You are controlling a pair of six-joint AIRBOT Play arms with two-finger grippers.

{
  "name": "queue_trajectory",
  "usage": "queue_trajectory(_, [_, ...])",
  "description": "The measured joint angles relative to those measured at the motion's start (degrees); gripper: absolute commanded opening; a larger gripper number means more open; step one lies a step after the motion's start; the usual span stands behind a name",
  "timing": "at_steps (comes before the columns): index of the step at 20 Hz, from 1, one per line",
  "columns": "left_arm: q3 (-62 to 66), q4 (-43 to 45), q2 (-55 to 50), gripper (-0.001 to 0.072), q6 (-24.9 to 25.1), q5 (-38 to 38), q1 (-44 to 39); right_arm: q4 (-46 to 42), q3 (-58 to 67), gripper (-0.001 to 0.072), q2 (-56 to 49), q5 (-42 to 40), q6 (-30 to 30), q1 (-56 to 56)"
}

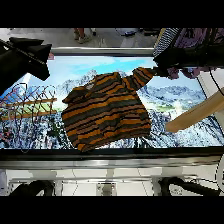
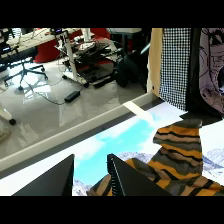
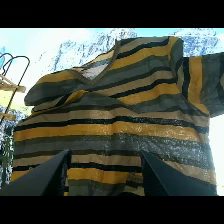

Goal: Fold the clothes and pants, and hang the long-sleeved shirts on hangers.

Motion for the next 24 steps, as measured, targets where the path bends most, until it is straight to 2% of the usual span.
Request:
queue_trajectory(18, [0.00,-0.22,-1.75,0.0258,-0.02,0.02,0.00,0.00,0.02,0.0505,-0.04,-1.84,-0.13,0.04])
queue_trajectory(19, [0.00,-0.20,-2.01,0.0227,-0.04,0.04,0.00,0.00,0.02,0.0517,-0.20,-2.73,-0.87,0.13])
queue_trajectory(22, [0.00,0.00,-4.55,0.0225,-0.55,0.55,0.35,-0.52,0.02,0.0524,-2.75,-4.90,-4.68,1.42])
queue_trajectory(24, [0.00,0.09,-7.96,0.0226,-3.02,1.31,1.29,-1.25,0.02,0.0523,-6.38,-5.46,-6.16,2.84])
